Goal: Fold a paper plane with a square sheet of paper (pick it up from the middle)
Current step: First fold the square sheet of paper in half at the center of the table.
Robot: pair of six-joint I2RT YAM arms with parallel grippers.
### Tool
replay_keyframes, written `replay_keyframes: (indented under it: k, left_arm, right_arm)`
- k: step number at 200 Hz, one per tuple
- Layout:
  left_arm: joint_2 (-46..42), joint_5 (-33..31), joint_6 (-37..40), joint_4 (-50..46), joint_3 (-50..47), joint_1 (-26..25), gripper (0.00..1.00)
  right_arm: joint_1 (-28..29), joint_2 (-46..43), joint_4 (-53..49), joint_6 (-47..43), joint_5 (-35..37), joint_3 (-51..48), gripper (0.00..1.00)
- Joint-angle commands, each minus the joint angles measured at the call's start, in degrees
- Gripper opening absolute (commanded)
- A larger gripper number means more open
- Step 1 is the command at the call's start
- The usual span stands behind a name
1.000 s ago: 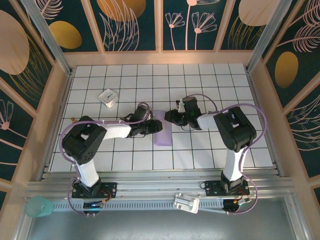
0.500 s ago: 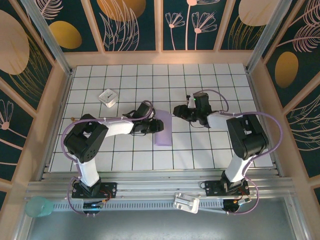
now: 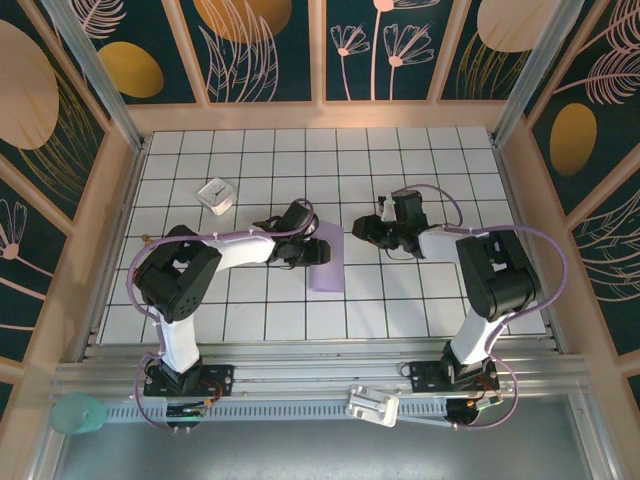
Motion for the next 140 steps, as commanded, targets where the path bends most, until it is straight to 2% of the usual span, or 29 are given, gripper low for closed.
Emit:
replay_keyframes:
  k: [1, 140]
  left_arm:
    - [6.1, -0.8, 1.6, -1.5, -0.7, -0.9, 0.56]
    - [7.5, -0.8, 0.7, -1.5, -0.4, -1.3, 0.56]
  right_arm:
    - [-0.2, -1.8, -0.5, -1.0, 0.4, -1.1, 0.45]
    - [-0.1, -1.9, 0.3, -0.2, 0.4, -2.4, 0.45]
